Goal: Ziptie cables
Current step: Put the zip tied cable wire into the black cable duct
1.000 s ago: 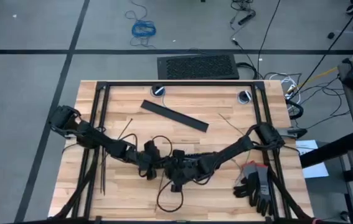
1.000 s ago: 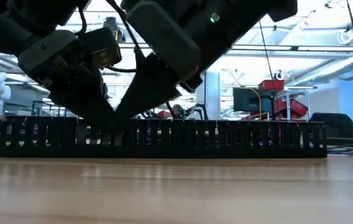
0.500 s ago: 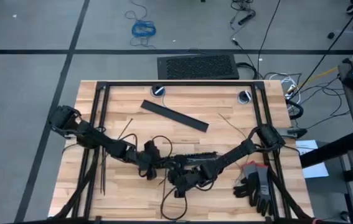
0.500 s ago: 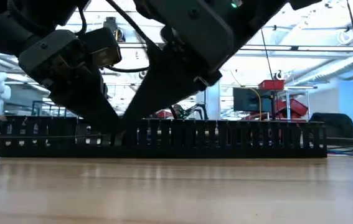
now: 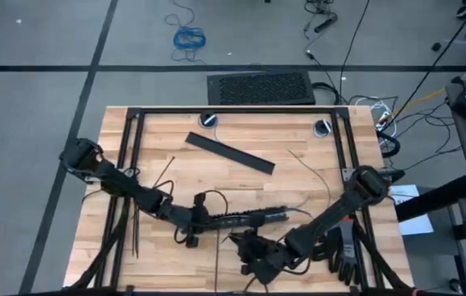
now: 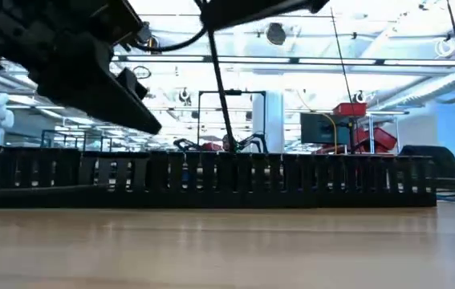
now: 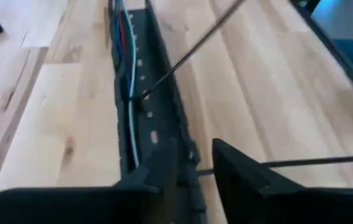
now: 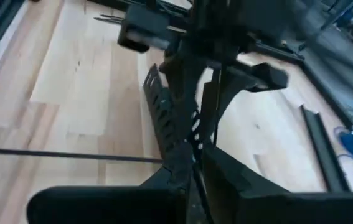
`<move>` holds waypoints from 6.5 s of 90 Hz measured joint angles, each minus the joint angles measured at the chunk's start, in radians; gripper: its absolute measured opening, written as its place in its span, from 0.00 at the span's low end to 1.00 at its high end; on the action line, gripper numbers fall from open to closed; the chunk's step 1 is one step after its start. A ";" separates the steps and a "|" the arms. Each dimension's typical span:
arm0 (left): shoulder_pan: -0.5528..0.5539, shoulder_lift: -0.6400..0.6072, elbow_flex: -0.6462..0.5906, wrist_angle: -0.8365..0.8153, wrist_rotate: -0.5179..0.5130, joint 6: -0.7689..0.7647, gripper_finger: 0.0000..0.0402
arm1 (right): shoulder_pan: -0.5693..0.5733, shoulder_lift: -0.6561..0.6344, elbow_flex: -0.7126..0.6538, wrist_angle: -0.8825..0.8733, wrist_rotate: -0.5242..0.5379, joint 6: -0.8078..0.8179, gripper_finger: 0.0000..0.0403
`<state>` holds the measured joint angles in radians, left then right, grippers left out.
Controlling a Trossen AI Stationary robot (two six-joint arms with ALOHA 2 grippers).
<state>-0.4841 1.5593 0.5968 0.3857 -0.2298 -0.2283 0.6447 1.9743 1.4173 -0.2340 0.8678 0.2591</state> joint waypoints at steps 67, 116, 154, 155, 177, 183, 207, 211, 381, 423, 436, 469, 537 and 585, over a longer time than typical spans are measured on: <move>0.050 0.361 0.156 0.368 -0.041 0.027 0.35 | 0.115 -0.026 0.000 -0.557 0.055 0.469 0.07; 0.062 0.375 0.164 0.340 -0.163 0.011 0.21 | 0.108 -0.026 0.000 -0.536 0.077 0.472 0.07; 0.042 0.376 0.165 0.374 -0.171 0.081 0.21 | 0.107 -0.026 0.000 -0.532 0.077 0.471 0.07; 0.040 0.377 0.167 0.373 -0.172 0.086 0.21 | 0.107 -0.026 0.000 -0.532 0.077 0.471 0.07; 0.028 0.377 0.201 0.319 -0.216 0.156 0.21 | 0.107 -0.026 0.000 -0.525 0.074 0.471 0.07; 0.029 0.377 0.207 0.325 -0.226 0.158 0.21 | 0.107 -0.026 0.000 -0.525 0.073 0.470 0.07; 0.043 0.376 0.208 0.263 -0.278 0.156 0.21 | 0.107 -0.026 0.000 -0.524 0.072 0.466 0.07; 0.043 0.376 0.208 0.256 -0.278 0.156 0.21 | 0.107 -0.026 0.000 -0.524 0.073 0.466 0.07; 0.161 0.368 0.186 0.154 0.073 -0.242 0.01 | -0.022 0.041 -0.037 -0.285 -0.110 0.358 0.07; 0.211 0.526 0.190 0.382 0.218 -0.305 0.01 | -0.027 0.041 -0.037 -0.287 -0.106 0.350 0.07; 0.211 0.526 0.190 0.382 0.222 -0.305 0.01 | -0.035 0.041 -0.037 -0.328 -0.103 0.363 0.09; 0.211 0.526 0.190 0.385 0.233 -0.305 0.00 | -0.028 0.041 -0.037 -0.342 -0.111 0.364 0.27; 0.207 0.516 0.189 0.414 0.265 -0.242 0.04 | -0.067 0.040 -0.037 -0.309 -0.120 0.337 0.00; 0.152 0.431 0.181 0.366 0.264 -0.041 0.14 | -0.067 0.040 -0.037 -0.318 -0.142 0.356 0.00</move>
<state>-0.3325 1.9907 0.7780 0.7517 0.0345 -0.2697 0.5781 2.0144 1.3800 -0.5522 0.7258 0.6152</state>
